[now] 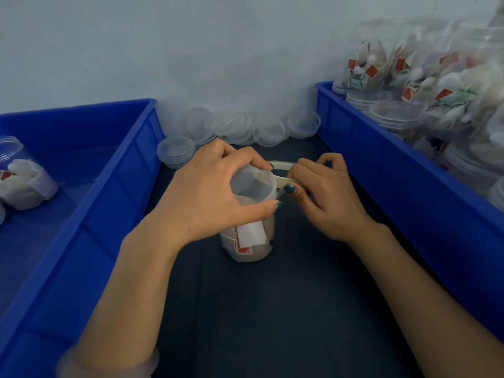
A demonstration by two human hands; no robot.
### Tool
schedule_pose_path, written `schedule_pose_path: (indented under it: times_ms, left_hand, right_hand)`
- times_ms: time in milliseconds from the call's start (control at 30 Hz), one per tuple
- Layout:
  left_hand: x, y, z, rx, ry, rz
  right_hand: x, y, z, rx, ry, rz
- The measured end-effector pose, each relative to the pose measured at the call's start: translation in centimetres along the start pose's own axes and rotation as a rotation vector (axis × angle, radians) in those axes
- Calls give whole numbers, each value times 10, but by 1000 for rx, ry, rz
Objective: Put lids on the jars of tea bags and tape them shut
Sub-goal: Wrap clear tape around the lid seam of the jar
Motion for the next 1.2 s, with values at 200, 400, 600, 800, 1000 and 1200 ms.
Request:
schedule_pose_path:
  times_ms: [200,400,600,800,1000,1200]
  left_hand:
    - [2,3,9,65,162,-42]
    - [-5,3,7,100,229,-64]
    - [-12,-3,-10,-4,33,-30]
    - [-11,-6,-11,-120,86,-31]
    - [-11,-6,-7,-79,155,-43]
    - [-10,-4,-5,-80,177,-80]
  right_hand:
    - [2,-1,2,-2,44,50]
    - [4,-2,1,-59,62,-16]
    - [12,3,-12,-149,74,-119]
    - [13,1,-11,-114,54,-72]
    - [7,1,-8,-63,53,-25]
    - [7,-1,-5,-128,54,-72]
Point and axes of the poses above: each hand's wrist, its own y-axis away from the middle knuckle, its own z-axis out of the back of the hand, x = y × z, the point moved 4 cm from there along -y, towards the middle knuckle
